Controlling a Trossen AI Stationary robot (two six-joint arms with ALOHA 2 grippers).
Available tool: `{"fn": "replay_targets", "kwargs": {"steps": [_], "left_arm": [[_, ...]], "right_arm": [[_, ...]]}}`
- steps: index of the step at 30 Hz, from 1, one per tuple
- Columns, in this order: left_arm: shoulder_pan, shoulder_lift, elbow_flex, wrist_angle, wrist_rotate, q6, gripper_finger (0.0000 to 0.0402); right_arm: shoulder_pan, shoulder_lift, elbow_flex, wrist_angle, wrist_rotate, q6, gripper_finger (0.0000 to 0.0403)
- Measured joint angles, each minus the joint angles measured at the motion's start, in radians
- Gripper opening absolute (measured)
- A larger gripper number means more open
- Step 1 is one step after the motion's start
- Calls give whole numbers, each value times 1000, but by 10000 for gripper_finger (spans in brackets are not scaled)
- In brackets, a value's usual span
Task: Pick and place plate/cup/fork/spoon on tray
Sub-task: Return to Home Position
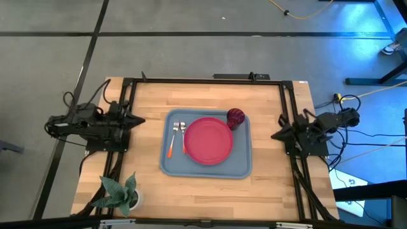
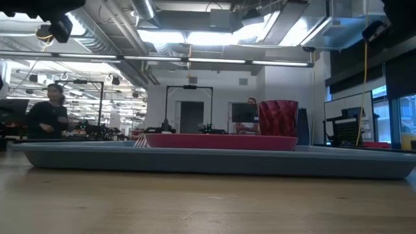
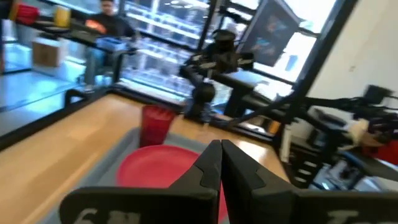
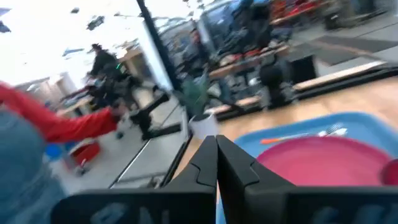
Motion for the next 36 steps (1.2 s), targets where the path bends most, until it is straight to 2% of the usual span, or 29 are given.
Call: {"fn": "replay_targets", "kwargs": {"steps": [2, 5, 11, 14, 18, 22, 27, 30, 36], "left_arm": [[0, 0, -20, 31, 37, 0, 0], [0, 0, -70, 101, 68, 24, 0], [0, 0, -246, 350, 75, 42, 0], [0, 0, -337, 464, 123, -3, 0], [0, 0, -440, 576, 167, -9, 0], [0, 4, -442, 531, 165, 15, 0], [1, 1, -442, 506, 239, 82, 0], [1, 2, -442, 434, 232, 101, 0], [1, 8, -440, 428, 209, 180, 0]], "right_arm": [[0, 1, -42, 35, -50, -17, 3], [0, 0, -117, 134, -68, -50, 3], [0, 0, -272, 367, -87, -67, 3], [0, 0, -323, 444, -111, -67, 3], [0, 3, -328, 406, -124, -69, 3], [0, 3, -328, 395, -157, -98, 3], [0, 4, -327, 288, -132, -102, 3], [-1, 14, -326, 299, -122, -167, 4], [-1, 14, -326, 298, -122, -353, 18]]}}
